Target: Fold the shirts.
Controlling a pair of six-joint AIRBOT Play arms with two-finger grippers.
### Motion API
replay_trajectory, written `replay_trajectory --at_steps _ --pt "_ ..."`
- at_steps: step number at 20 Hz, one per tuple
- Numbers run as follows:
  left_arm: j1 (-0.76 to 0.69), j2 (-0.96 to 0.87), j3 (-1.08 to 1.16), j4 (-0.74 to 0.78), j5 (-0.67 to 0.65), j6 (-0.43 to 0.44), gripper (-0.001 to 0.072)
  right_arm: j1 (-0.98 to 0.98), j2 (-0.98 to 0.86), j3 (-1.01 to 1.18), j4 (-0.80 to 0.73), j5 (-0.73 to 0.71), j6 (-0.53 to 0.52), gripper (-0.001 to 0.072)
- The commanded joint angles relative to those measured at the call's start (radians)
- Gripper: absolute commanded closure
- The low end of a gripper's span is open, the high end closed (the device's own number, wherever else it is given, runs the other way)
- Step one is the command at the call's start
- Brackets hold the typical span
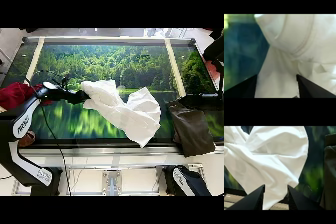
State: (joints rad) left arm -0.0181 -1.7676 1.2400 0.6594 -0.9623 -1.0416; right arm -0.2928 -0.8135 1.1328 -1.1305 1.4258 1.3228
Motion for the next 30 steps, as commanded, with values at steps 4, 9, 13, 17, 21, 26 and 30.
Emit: replay_trajectory --at_steps 4,9,13,17,21,26,30 --pt "-0.081 -0.060 0.045 -0.052 0.008 0.010 0.0476 0.000 0.033 -0.001 -0.009 0.016 0.004 0.0373" --pt "-0.049 -0.007 0.062 -0.088 -0.008 0.010 0.0694 -0.009 -0.002 -0.147 -0.156 0.009 0.078 0.0373" --pt "0.008 0.067 0.062 -0.088 -0.055 0.010 0.0694 -0.074 -0.105 -0.483 0.020 -0.120 0.102 0.0365" --pt "0.045 0.104 0.062 -0.088 -0.100 0.009 0.0694 -0.026 -0.289 -0.612 0.257 -0.198 0.002 0.0363" --pt "0.043 0.106 0.062 -0.088 -0.136 0.010 0.0694 0.137 -0.407 -0.621 0.322 -0.256 -0.023 0.0254" --pt "0.043 0.106 0.062 -0.088 -0.137 0.010 0.0694 0.306 -0.417 -0.621 0.347 -0.385 0.051 0.0255" --pt "0.043 0.106 0.062 -0.088 -0.136 0.010 0.0694 0.406 -0.422 -0.621 0.347 -0.431 0.093 0.0283"
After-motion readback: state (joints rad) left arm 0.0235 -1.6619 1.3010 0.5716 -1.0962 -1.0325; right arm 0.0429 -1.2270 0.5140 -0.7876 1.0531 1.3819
